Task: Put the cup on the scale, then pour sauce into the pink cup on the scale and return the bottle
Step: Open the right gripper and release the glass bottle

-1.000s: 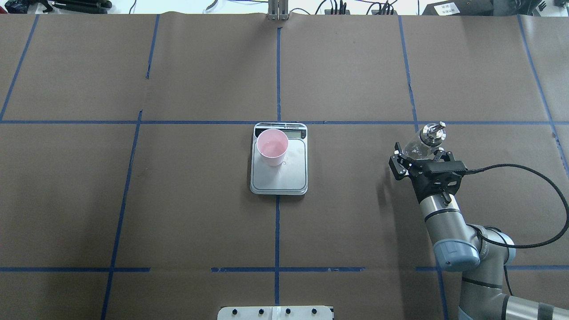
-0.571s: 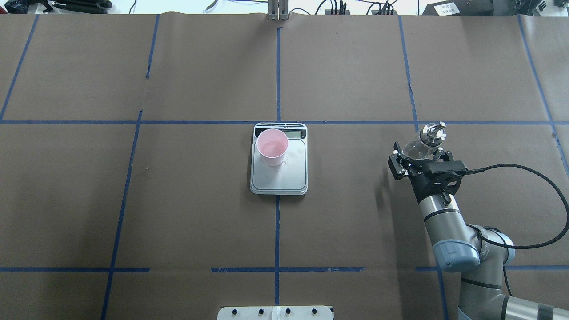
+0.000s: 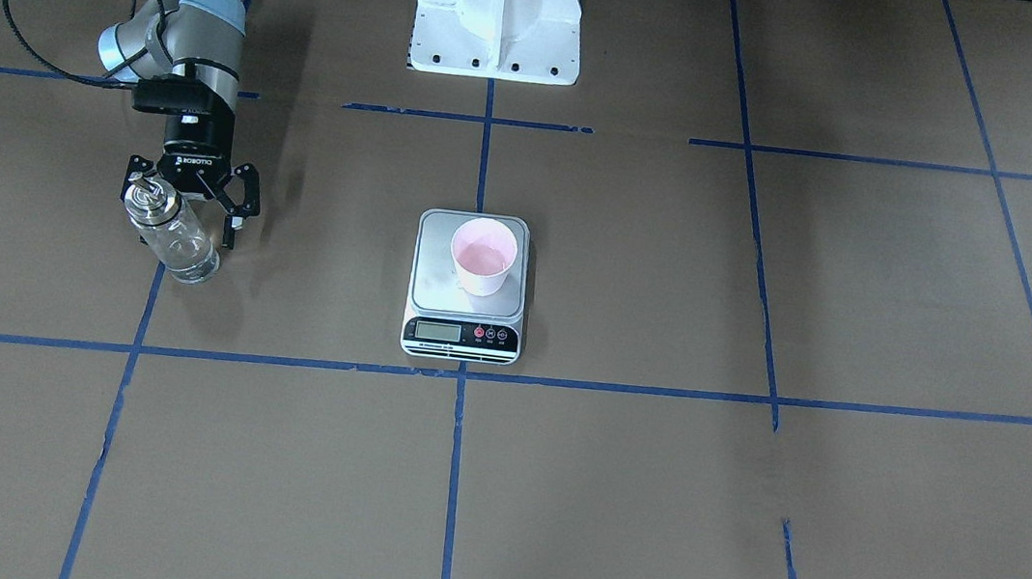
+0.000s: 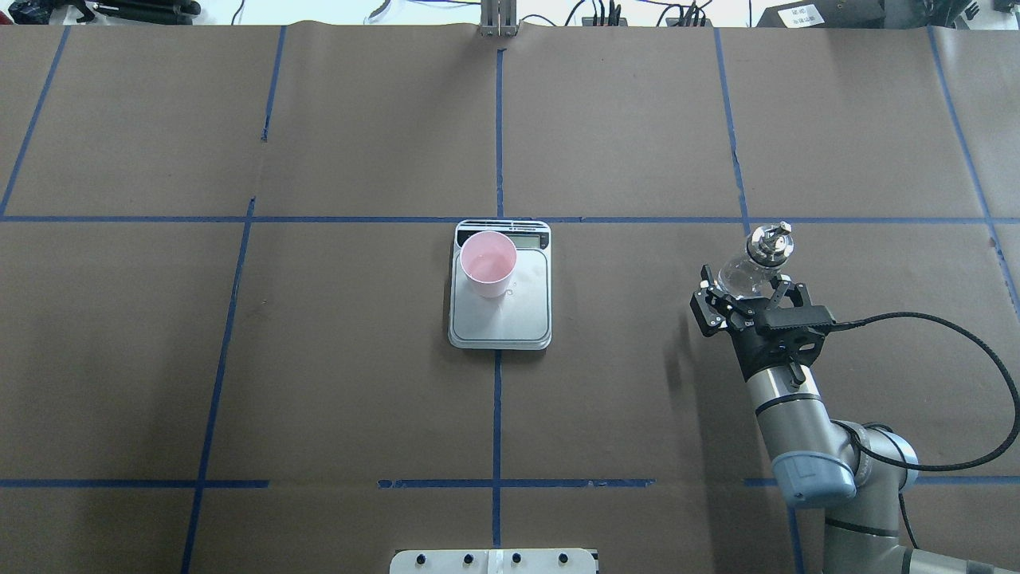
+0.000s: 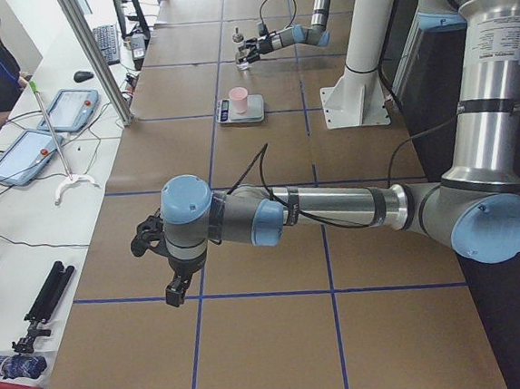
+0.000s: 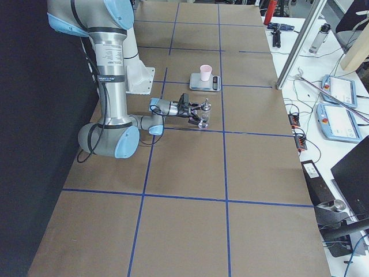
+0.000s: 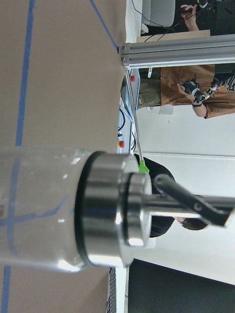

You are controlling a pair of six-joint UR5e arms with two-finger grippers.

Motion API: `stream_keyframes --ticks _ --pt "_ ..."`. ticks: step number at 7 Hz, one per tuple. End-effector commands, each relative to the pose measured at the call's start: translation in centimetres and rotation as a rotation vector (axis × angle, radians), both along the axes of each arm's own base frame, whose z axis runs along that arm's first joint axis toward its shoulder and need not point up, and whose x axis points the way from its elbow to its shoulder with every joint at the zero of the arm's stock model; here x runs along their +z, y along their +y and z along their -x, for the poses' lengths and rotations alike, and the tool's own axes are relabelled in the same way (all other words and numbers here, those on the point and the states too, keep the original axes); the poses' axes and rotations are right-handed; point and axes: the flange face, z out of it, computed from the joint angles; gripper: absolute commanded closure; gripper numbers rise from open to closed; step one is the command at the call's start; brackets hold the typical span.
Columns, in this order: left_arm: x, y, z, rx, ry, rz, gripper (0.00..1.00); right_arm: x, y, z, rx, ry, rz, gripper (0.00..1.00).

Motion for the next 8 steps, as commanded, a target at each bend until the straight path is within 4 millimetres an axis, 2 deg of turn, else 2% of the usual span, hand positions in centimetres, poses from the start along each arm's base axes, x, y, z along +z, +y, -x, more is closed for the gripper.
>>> stream_keyframes --ticks 1,3,5,6,7,8 --pt "0.0 0.0 0.1 -0.001 0.000 0.001 0.00 -0.2 4.4 -0.2 -0.002 -0.005 -0.038 0.00" --pt "0.2 0.2 0.0 -0.001 0.002 0.002 0.00 2.3 7.2 -2.5 -0.019 -0.043 -0.057 0.00" --pt "0.2 0.3 0.0 0.000 0.001 0.003 0.00 2.2 9.5 -1.8 -0.025 -0.045 -0.073 0.00" --pt "0.2 0.3 0.0 0.000 0.000 0.003 0.00 2.8 10.0 -2.2 -0.032 -0.030 -0.075 0.00" --pt "0.2 0.3 0.0 0.000 0.001 0.003 0.00 3.9 10.0 -3.5 -0.036 -0.024 -0.074 0.00" --pt "0.2 0.3 0.0 0.001 0.001 0.002 0.00 6.4 10.3 -7.5 -0.059 -0.039 -0.081 0.00"
